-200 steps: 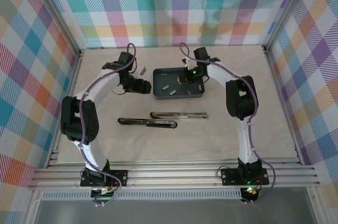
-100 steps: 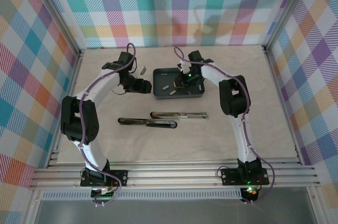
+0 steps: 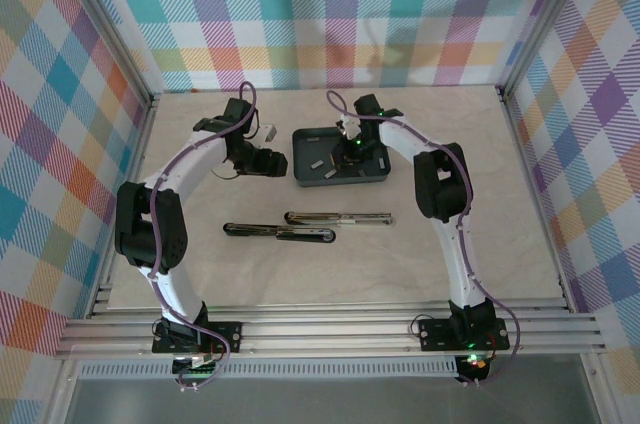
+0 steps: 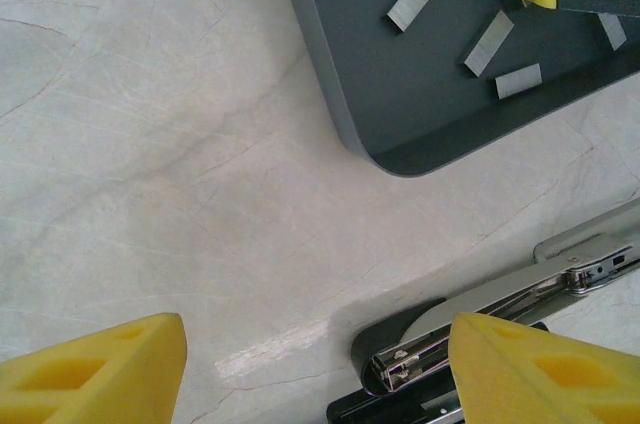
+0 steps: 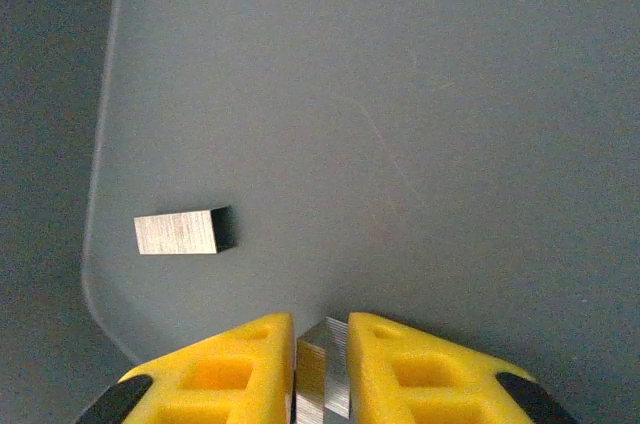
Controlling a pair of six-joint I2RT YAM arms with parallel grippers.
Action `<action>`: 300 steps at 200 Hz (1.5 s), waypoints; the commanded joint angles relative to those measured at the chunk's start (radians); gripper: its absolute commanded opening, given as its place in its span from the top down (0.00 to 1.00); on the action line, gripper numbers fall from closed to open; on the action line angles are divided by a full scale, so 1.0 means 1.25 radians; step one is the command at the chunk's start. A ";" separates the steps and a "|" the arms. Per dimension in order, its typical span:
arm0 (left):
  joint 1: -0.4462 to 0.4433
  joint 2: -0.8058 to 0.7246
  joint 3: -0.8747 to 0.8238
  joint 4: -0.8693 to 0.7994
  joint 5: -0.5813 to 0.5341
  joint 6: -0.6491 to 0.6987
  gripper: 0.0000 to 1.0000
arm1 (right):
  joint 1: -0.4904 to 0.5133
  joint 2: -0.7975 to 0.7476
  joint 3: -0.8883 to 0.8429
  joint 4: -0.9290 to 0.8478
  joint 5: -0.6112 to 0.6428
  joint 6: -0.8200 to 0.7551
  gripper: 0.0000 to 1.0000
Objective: Load the staples into the stapler
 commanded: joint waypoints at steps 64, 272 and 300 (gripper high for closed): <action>0.003 0.012 0.015 0.003 0.014 -0.013 0.30 | -0.001 -0.025 0.010 -0.021 0.087 0.001 0.83; -0.003 0.007 0.012 0.006 0.014 -0.018 0.30 | -0.023 -0.079 0.002 -0.022 0.020 0.003 0.88; -0.003 0.005 0.016 0.005 0.014 -0.018 0.30 | -0.020 -0.073 0.005 -0.005 -0.073 0.001 0.88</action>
